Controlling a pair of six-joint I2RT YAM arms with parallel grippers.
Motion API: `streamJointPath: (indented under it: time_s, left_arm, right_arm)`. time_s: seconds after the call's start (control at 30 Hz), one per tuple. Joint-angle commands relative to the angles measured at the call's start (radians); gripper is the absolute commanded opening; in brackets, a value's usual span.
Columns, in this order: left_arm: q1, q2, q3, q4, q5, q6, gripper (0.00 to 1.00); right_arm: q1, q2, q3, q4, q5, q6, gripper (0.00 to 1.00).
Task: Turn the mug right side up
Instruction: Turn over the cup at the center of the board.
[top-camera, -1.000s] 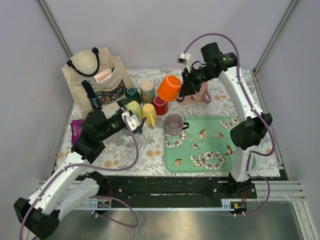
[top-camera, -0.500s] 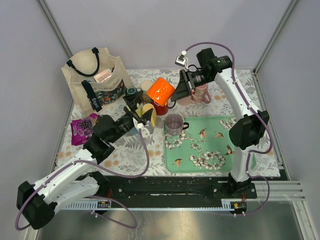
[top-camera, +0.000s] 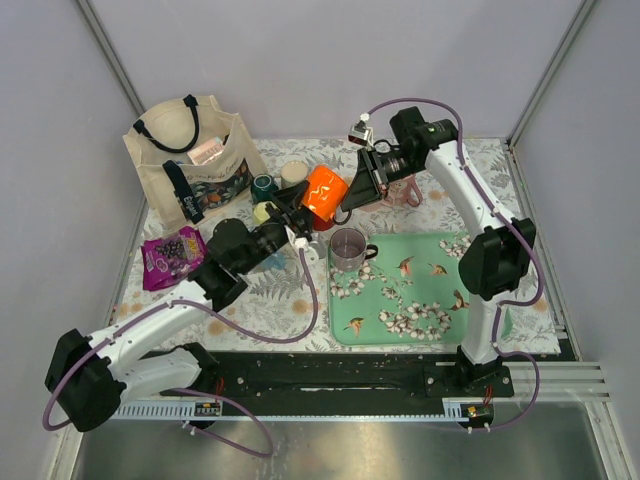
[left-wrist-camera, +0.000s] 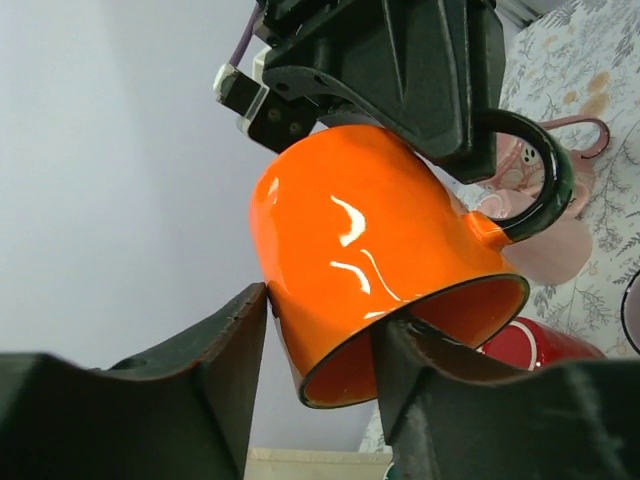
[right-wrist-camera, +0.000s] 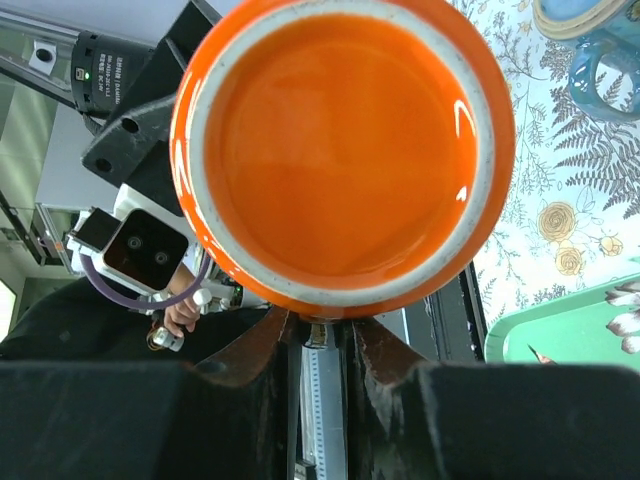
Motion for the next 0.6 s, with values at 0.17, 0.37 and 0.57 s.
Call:
streamJointPath:
  time_s: [0.17, 0.37, 0.57]
  left_arm:
    - [-0.005, 0.043, 0.047, 0.040, 0.055, -0.017, 0.05]
    - [-0.005, 0.039, 0.053, 0.019, 0.057, -0.035, 0.00]
    - [-0.004, 0.019, 0.061, -0.030, 0.055, -0.046, 0.00]
  right_arm:
    - [0.010, -0.077, -0.004, 0.050, -0.117, 0.068, 0.00]
    - [0.014, -0.060, -0.001, 0.110, -0.119, 0.155, 0.00]
    - [0.017, -0.063, -0.001, 0.125, -0.124, 0.161, 0.00]
